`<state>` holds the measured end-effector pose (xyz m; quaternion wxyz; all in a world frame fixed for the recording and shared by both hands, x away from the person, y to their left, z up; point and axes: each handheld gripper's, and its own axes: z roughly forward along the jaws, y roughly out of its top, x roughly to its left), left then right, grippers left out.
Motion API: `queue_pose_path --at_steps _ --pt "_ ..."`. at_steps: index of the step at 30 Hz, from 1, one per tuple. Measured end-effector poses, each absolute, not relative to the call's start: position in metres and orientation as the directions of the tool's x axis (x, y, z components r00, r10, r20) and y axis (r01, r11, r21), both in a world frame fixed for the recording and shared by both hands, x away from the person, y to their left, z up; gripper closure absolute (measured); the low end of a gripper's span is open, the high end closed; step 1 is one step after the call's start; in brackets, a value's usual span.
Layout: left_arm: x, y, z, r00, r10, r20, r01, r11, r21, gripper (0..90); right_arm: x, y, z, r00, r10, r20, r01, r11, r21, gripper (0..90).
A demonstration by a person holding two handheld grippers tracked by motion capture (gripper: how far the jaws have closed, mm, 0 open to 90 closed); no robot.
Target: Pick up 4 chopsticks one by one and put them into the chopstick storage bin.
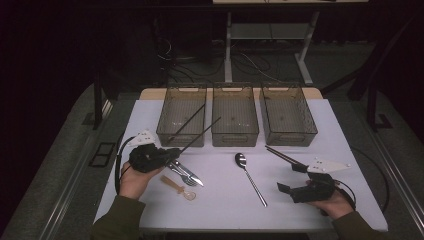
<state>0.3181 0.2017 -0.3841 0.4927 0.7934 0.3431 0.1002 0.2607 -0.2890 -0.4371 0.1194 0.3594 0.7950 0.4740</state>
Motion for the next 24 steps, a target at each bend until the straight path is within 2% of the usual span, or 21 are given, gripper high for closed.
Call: queue_pose_path --at_steps 12,24 --pt "0.335 0.211 -0.375 0.702 0.694 -0.16 0.443 -0.249 0.861 84.9 0.261 -0.289 -0.437 -0.713 0.685 0.148 0.46 0.297 0.837 8.7" --pt "0.377 0.217 -0.372 0.647 0.749 -0.141 0.452 -0.229 0.862 84.9 0.262 -0.288 -0.438 -0.708 0.69 0.152 0.464 0.292 0.836 8.7"
